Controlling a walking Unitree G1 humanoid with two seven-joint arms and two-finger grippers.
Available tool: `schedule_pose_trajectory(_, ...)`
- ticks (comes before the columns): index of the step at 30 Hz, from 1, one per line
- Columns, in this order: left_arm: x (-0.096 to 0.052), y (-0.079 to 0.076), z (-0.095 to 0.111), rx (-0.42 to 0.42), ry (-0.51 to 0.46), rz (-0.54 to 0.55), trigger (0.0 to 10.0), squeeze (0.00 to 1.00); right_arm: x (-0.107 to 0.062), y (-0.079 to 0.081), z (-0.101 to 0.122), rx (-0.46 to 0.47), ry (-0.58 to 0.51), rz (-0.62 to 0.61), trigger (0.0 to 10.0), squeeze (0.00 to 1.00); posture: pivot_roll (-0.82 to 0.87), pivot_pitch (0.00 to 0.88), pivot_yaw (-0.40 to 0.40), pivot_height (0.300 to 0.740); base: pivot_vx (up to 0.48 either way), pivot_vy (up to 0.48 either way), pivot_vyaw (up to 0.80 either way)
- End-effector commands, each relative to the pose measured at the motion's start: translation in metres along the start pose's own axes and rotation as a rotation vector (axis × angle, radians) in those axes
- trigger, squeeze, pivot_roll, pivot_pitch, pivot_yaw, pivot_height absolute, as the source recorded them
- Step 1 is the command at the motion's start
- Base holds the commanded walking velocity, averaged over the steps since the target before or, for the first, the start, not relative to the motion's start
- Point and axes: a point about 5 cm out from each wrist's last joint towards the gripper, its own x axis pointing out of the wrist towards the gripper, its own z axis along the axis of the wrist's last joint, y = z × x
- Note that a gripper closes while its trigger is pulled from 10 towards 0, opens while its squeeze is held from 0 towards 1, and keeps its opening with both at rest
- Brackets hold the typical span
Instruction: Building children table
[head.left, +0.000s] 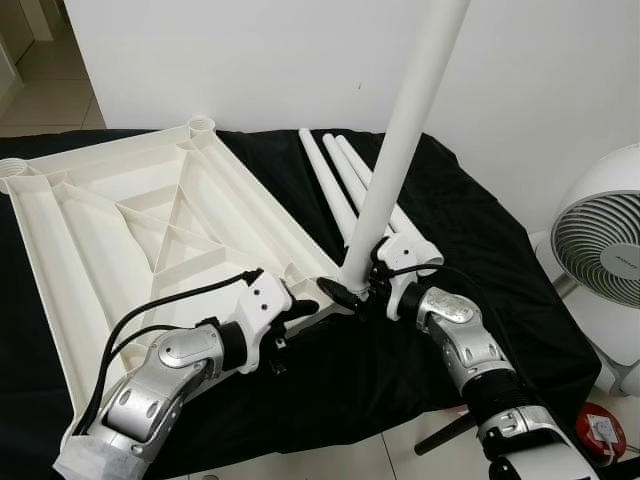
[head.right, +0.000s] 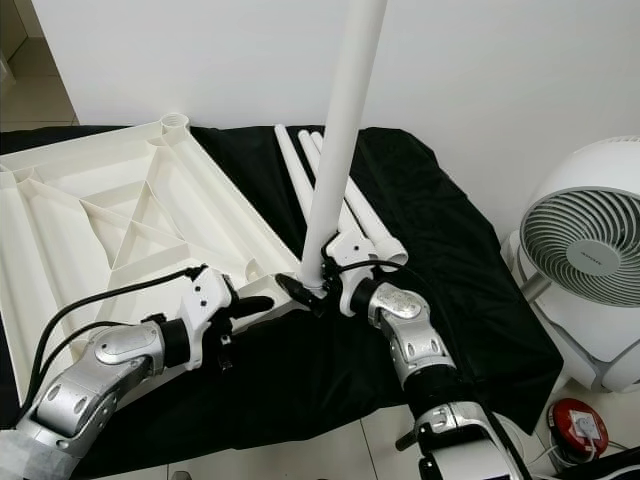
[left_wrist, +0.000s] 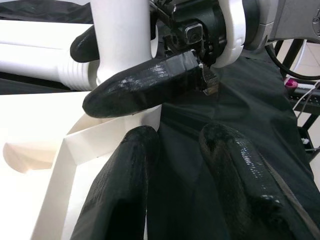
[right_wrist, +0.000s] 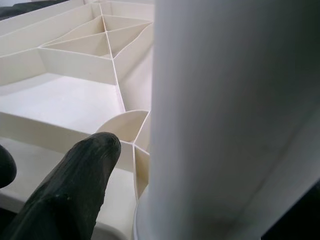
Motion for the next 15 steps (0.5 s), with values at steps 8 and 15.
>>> schedule_pose_trajectory(8,-0.004,0.029,0.002,0.032,0.011,0.229,10.0,0.00,-0.011,0.006,0.009,0.093,-0.146,-0.112,10.0,1.00,0.03,0.000,-0.078,0.740,0.000,0.000,0.00)
schedule_pose_trajectory(15,-0.009,0.043,0.008,0.055,0.004,0.292,10.0,0.00,-0.025,0.013,0.011,0.099,-0.192,-0.152,10.0,0.00,0.01,0.000,-0.067,0.740,0.000,0.000,0.00)
